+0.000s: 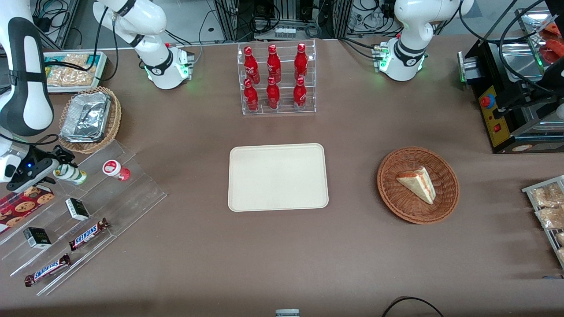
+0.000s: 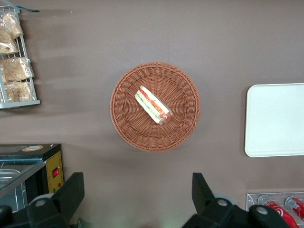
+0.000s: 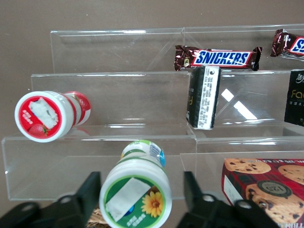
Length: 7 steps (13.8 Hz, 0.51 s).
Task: Place green gum on tray
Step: 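Close the right gripper around the green-lidded gum bottle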
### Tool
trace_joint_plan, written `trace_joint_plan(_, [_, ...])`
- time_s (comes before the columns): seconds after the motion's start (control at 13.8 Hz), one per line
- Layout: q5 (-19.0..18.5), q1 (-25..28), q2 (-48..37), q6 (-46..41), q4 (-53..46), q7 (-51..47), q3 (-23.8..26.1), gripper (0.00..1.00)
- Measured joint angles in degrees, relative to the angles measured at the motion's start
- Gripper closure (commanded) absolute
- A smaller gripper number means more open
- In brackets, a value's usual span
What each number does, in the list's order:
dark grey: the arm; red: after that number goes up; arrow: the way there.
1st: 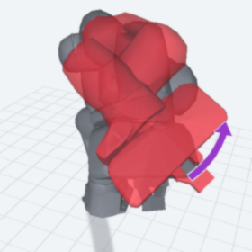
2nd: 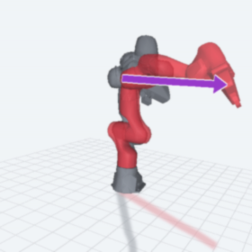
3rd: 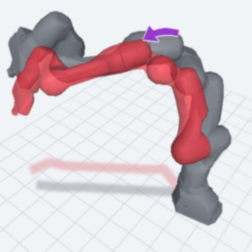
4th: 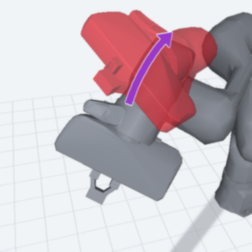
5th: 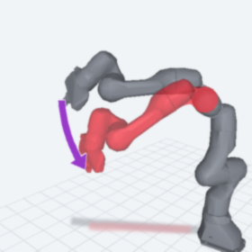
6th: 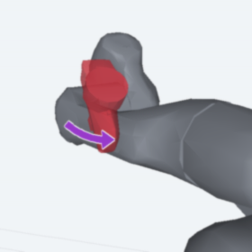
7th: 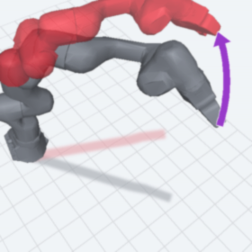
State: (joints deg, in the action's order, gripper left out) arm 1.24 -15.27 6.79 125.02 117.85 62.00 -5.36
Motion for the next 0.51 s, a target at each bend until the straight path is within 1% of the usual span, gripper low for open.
trace_joint_plan(0.51, [0.1,0.6,-0.6,-1.2,-0.8,-0.5,0.3,1.00])
